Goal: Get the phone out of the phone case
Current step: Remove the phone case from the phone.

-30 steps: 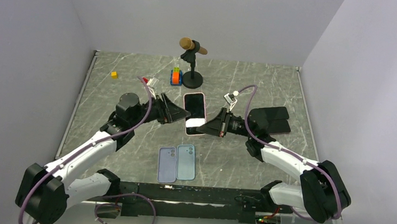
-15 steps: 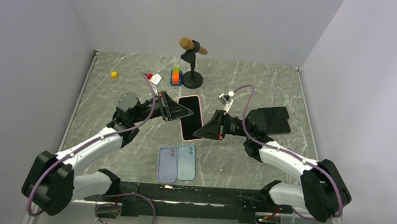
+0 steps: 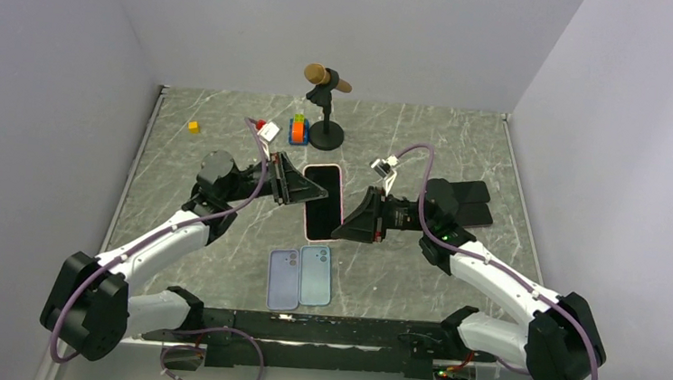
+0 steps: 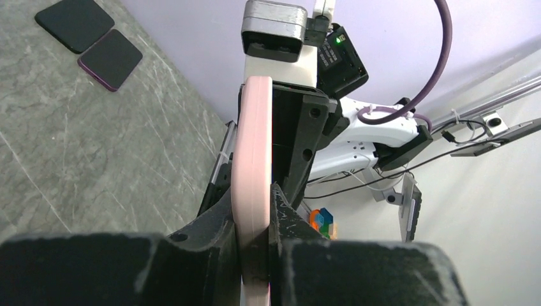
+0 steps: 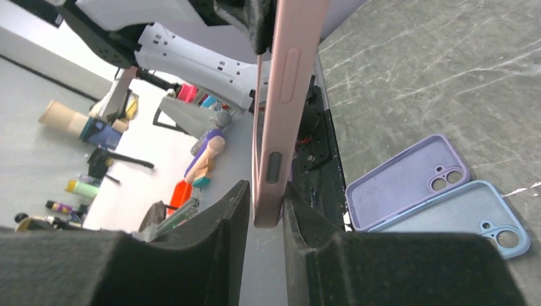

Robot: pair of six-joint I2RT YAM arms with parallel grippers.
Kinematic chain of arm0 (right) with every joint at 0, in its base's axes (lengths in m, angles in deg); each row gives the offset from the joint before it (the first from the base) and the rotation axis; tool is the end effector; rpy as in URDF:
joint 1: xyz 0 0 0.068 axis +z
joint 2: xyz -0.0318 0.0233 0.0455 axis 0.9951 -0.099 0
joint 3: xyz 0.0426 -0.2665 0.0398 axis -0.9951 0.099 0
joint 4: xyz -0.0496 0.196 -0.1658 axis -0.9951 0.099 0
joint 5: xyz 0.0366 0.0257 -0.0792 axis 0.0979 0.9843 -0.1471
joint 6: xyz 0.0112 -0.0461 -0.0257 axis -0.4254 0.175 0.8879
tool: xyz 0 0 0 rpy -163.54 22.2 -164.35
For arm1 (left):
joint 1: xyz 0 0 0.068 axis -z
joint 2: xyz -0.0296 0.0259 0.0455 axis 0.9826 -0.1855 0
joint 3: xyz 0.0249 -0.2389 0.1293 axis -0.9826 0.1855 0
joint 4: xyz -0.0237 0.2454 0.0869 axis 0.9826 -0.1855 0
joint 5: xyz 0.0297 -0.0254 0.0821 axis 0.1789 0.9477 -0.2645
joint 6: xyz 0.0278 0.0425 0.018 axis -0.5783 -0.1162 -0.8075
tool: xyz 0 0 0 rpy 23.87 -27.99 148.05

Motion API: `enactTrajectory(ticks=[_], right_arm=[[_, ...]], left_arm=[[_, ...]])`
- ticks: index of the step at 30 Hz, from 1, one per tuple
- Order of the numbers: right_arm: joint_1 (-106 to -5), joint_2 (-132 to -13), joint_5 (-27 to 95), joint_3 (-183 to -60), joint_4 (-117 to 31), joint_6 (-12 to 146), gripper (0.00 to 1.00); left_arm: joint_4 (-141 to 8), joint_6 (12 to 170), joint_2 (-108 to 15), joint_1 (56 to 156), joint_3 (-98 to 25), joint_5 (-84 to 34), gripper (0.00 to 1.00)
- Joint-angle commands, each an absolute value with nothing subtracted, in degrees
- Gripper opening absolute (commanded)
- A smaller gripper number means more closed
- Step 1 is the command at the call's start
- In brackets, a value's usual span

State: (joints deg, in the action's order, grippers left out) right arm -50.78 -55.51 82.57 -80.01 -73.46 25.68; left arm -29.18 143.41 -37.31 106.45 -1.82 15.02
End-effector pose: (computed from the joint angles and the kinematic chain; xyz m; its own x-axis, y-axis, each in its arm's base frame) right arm 0.1841 0.1577 0.2783 -0.7504 -0.0028 -0.6610 -0.6610 0.0041 0.7504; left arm 0.2146 -0.1398 0.3061 -0.7931 -0.2674 -0.5472 0.5577 0.0421 -0.8290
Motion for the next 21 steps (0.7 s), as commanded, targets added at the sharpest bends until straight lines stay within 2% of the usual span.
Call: enactTrajectory(ticks=[1, 4, 9, 17, 18, 19, 20, 21], right_arm=[[-50.88, -54.04, 88.6, -82.92, -73.07, 30.55, 0.35], [-50.73, -53.77, 89.93, -82.55, -74.85, 30.43, 0.39], [-50.57, -54.88, 91.12, -82.58, -76.51, 30.07, 0.27], [-49.71, -56.01, 92.08, -81.94, -80.89, 28.61, 0.25], [-49.51, -55.9, 92.14, -82.11, -80.02, 29.69, 0.22], [-49.2, -55.74, 92.03, -82.3, -78.83, 31.46, 0.16], [-48.85, -55.43, 91.63, -82.55, -77.07, 33.66, 0.04], [-48.53, -54.96, 90.78, -82.77, -75.23, 35.96, 0.0]], left_arm=[[-26.51, 143.05, -36.47, 105.67, -5.26, 18.13, 0.0], [-22.68, 146.45, -37.22, 105.67, -4.96, 19.04, 0.0], [-17.91, 152.28, -38.58, 105.66, -4.35, 19.58, 0.0], [-22.62, 151.13, -37.97, 105.65, -5.05, 18.78, 0.0], [-24.67, 151.27, -37.92, 105.66, -5.32, 18.47, 0.0], [-27.67, 151.64, -37.91, 105.68, -5.67, 18.09, 0.0], [-30.36, 152.59, -37.94, 105.65, -5.83, 17.92, 0.0], [-31.4, 154.49, -38.31, 105.65, -5.93, 17.99, 0.0]])
